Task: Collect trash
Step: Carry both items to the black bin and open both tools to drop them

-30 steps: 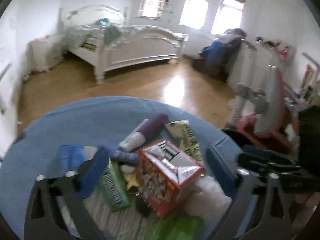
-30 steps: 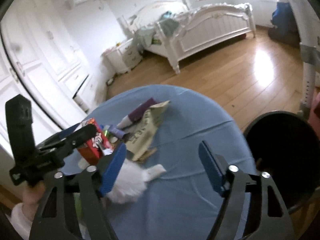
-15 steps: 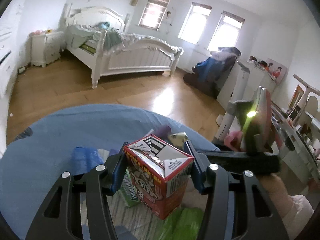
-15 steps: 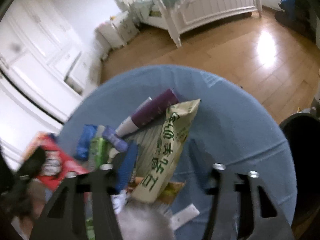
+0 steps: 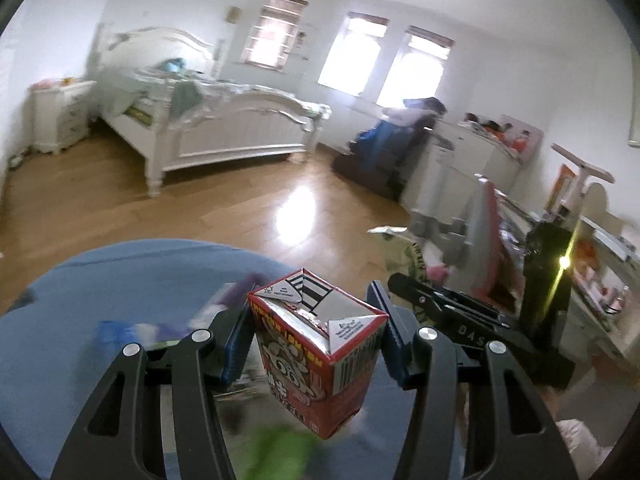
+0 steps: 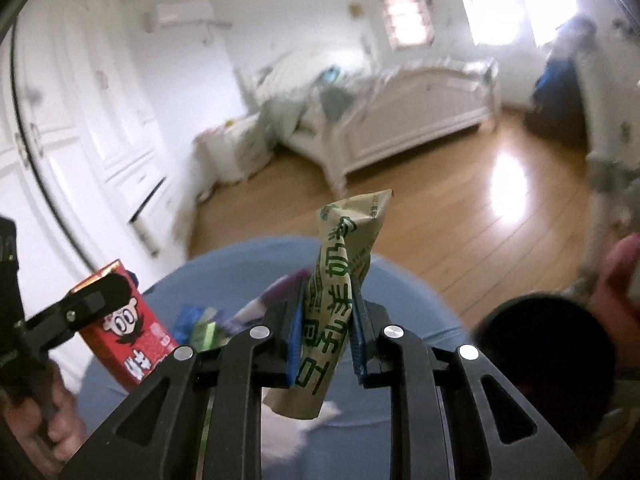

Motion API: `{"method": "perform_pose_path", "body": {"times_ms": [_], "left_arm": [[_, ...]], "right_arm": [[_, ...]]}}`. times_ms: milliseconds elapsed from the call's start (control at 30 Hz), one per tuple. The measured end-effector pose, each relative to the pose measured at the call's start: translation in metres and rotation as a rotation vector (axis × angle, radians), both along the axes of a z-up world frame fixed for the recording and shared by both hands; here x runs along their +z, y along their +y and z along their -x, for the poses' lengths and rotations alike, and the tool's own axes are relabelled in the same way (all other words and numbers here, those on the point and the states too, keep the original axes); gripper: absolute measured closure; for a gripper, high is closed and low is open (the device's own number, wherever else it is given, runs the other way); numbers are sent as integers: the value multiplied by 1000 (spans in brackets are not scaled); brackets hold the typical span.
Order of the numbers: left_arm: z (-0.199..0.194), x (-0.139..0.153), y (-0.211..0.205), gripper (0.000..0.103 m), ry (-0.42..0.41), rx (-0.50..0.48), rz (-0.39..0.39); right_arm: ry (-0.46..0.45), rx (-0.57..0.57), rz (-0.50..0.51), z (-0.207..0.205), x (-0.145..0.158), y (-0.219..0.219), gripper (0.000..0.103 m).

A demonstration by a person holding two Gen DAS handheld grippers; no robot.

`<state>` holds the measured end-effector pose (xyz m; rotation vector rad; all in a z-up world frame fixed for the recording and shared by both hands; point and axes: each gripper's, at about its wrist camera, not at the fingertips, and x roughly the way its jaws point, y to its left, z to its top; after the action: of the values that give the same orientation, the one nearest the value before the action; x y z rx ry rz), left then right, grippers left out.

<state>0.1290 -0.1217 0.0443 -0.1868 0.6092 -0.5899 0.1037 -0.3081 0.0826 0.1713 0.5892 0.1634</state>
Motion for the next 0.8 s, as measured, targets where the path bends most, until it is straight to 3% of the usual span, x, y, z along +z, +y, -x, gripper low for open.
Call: {"method": "perform_pose_path", "body": {"times_ms": [200, 400, 800], "left_arm": [[-8, -1, -81, 49, 4, -143, 10], [-22, -22, -160, 49, 40, -251, -7], [-47, -59, -230, 49, 127, -311, -56]], "right_arm": [[-50, -178, 69, 39, 0, -82, 82], [-22, -282, 79, 57, -26, -149, 82], [39, -348, 65, 42, -75, -197, 82]]}}
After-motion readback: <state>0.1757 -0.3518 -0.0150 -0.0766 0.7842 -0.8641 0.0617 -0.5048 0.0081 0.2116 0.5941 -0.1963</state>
